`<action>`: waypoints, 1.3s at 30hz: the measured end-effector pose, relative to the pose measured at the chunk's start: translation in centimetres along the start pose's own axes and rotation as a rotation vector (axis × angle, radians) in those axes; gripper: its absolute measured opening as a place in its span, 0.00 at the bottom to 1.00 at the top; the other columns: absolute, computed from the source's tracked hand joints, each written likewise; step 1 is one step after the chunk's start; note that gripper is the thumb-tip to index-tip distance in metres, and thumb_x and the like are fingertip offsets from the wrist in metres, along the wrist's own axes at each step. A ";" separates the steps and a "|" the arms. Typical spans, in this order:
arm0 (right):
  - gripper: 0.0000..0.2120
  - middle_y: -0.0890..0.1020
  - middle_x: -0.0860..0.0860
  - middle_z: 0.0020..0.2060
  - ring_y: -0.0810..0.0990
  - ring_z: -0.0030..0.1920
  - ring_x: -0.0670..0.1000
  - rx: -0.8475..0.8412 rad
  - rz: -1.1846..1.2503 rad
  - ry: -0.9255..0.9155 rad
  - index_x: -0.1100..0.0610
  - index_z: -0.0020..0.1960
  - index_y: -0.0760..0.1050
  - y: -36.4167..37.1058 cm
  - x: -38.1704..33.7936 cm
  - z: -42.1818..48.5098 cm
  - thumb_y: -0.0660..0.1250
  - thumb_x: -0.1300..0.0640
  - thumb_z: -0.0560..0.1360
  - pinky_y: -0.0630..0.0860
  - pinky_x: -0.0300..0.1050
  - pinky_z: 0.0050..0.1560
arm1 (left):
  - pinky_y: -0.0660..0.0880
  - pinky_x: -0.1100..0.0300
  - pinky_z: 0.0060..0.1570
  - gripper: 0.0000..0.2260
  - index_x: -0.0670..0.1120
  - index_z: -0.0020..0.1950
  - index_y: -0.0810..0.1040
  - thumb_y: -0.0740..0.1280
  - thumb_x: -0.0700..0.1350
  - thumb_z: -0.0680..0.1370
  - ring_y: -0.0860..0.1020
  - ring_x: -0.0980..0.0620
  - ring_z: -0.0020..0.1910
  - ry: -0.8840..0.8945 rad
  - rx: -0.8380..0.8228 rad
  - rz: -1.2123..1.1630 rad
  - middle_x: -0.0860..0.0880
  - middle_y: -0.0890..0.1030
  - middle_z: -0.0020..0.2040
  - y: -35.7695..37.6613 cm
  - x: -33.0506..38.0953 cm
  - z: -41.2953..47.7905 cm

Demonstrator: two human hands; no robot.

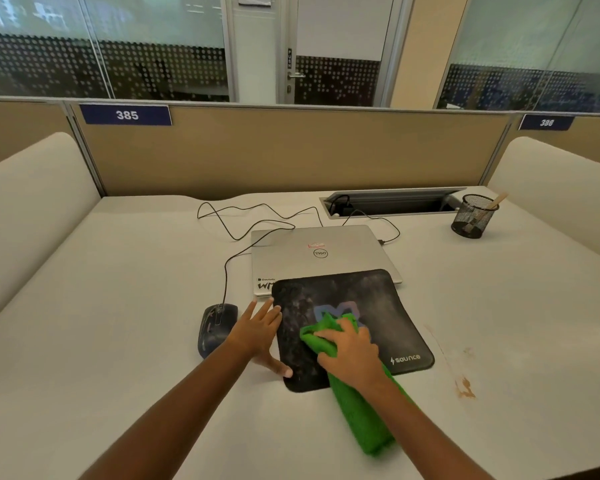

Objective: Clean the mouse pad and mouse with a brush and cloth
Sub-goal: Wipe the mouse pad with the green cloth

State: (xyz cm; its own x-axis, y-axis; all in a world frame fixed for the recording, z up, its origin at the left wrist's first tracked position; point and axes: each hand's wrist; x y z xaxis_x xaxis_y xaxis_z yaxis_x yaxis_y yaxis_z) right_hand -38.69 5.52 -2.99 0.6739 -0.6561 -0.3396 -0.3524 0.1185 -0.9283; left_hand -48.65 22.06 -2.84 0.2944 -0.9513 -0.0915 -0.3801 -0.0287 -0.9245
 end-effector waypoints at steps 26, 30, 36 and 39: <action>0.18 0.61 0.49 0.71 0.62 0.67 0.58 0.142 -0.050 0.146 0.42 0.66 0.68 -1.4 3.7 7.0 0.57 0.45 0.76 0.64 0.61 0.65 | 0.47 0.48 0.75 0.48 0.43 0.77 0.44 0.63 0.68 0.70 0.47 0.44 0.77 -0.127 0.067 -0.203 0.45 0.47 0.78 0.6 1.2 1.2; 0.19 0.61 0.51 0.71 0.63 0.66 0.58 0.223 -0.015 0.209 0.42 0.67 0.66 -1.4 3.7 6.5 0.58 0.45 0.76 0.65 0.59 0.63 | 0.47 0.46 0.75 0.46 0.48 0.77 0.38 0.62 0.66 0.72 0.45 0.43 0.77 -0.085 0.027 -0.223 0.45 0.43 0.78 0.8 1.2 1.2; 0.26 0.58 0.50 0.72 0.62 0.67 0.57 0.165 -0.120 0.059 0.40 0.69 0.61 0.5 1.5 3.5 0.60 0.40 0.72 0.65 0.54 0.62 | 0.50 0.47 0.75 0.43 0.52 0.77 0.41 0.63 0.64 0.73 0.45 0.44 0.77 -0.014 -0.027 -0.163 0.45 0.43 0.78 0.2 0.7 1.3; 0.26 0.58 0.48 0.71 0.61 0.67 0.56 0.140 -0.109 -0.019 0.39 0.68 0.62 0.9 1.0 2.7 0.61 0.41 0.71 0.65 0.54 0.62 | 0.52 0.48 0.75 0.43 0.52 0.77 0.41 0.64 0.63 0.73 0.46 0.44 0.77 0.013 -0.040 -0.159 0.46 0.42 0.78 -0.1 0.4 1.2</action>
State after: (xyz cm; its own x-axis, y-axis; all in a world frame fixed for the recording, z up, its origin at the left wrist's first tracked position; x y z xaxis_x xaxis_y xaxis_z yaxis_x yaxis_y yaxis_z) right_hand -36.57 7.03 -4.58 0.7159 -0.6566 -0.2373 -0.1838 0.1507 -0.9713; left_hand -47.50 22.07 -3.25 0.3420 -0.9378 0.0602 -0.3639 -0.1913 -0.9116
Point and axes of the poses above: each hand's wrist, its own z-axis towards the middle knuckle, its own y-axis out of the palm, x = y × z
